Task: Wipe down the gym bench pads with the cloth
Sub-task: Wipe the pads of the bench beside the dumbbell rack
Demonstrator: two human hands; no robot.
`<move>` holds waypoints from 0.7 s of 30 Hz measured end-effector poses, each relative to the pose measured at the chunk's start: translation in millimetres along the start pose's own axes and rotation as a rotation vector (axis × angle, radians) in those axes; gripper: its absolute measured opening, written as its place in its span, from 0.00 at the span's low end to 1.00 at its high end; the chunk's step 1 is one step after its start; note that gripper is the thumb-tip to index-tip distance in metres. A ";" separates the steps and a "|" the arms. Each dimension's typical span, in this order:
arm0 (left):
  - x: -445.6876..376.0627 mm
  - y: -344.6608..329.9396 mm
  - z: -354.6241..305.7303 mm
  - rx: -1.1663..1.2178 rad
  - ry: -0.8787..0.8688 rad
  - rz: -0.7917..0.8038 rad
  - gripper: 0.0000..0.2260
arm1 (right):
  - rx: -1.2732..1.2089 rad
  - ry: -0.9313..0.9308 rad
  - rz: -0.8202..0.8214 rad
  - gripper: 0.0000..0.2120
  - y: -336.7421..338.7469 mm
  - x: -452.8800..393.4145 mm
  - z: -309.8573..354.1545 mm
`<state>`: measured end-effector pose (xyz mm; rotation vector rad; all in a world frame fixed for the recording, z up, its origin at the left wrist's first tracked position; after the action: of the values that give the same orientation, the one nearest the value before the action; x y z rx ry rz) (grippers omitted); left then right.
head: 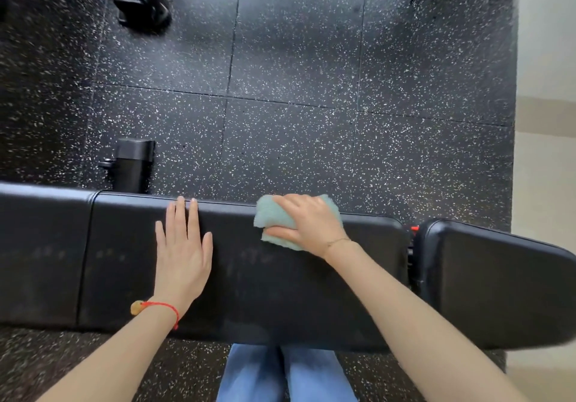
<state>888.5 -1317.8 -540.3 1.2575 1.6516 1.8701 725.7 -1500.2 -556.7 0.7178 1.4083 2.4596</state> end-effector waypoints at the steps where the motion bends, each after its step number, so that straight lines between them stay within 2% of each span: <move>1: -0.1 -0.2 -0.4 -0.002 0.000 0.005 0.29 | -0.001 -0.016 -0.052 0.34 6.5 16.5 -18.2; 4: 0.2 0.6 -0.4 0.003 -0.001 0.015 0.29 | 0.013 -0.083 -0.155 0.37 22.3 61.5 -67.4; 8: -0.5 0.6 4.7 0.016 -0.020 0.022 0.29 | -0.003 -0.152 -0.154 0.38 23.4 77.3 -89.8; 13: 2.2 10.2 22.6 0.040 -0.080 0.009 0.31 | 0.069 -0.206 -0.132 0.39 18.5 68.1 -77.8; 16: 4.8 17.3 52.0 0.056 -0.013 -0.007 0.30 | 0.124 -0.233 -0.148 0.39 16.2 60.6 -66.2; 21: 1.6 26.2 115.1 -0.052 -0.062 0.004 0.30 | 0.130 -0.177 -0.171 0.38 -7.6 6.6 11.9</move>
<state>985.6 -1252.8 -523.8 1.2848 1.5600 1.8452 725.8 -1484.6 -556.1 0.7850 1.5037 2.1360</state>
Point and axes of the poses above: each hand's wrist, its own x-axis away from the middle knuckle, its own y-axis out of the back of the hand, z = x × y, the point moved 5 cm from there along -x, towards the middle knuckle
